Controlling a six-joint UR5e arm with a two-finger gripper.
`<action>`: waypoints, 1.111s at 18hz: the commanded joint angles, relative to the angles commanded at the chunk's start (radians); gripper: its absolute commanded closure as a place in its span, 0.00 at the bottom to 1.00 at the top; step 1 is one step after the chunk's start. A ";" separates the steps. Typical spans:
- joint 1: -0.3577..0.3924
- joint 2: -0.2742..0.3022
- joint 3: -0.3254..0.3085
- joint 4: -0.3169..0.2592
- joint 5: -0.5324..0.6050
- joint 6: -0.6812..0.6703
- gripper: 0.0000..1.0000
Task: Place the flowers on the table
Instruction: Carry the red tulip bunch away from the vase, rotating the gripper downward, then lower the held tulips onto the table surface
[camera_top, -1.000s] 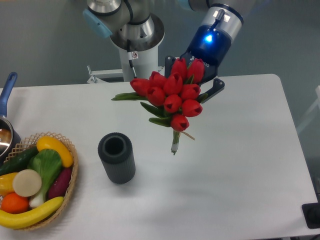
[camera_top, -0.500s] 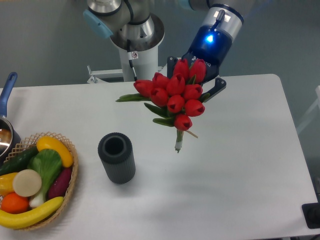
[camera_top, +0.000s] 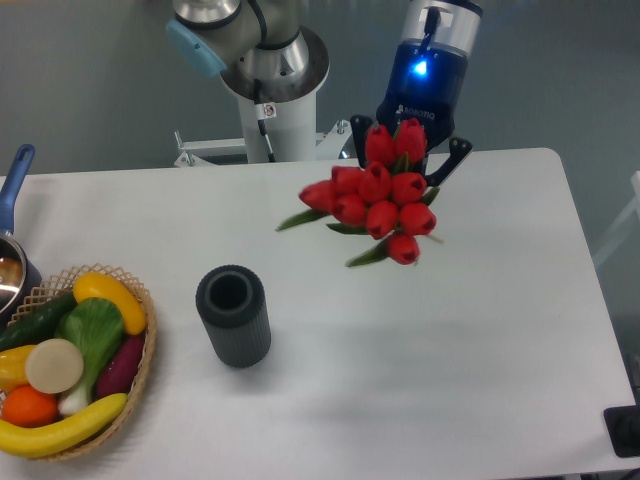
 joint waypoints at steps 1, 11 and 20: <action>-0.005 -0.006 -0.002 -0.002 0.043 0.021 0.64; -0.107 -0.161 -0.015 -0.031 0.463 0.169 0.64; -0.147 -0.311 0.000 -0.043 0.588 0.180 0.64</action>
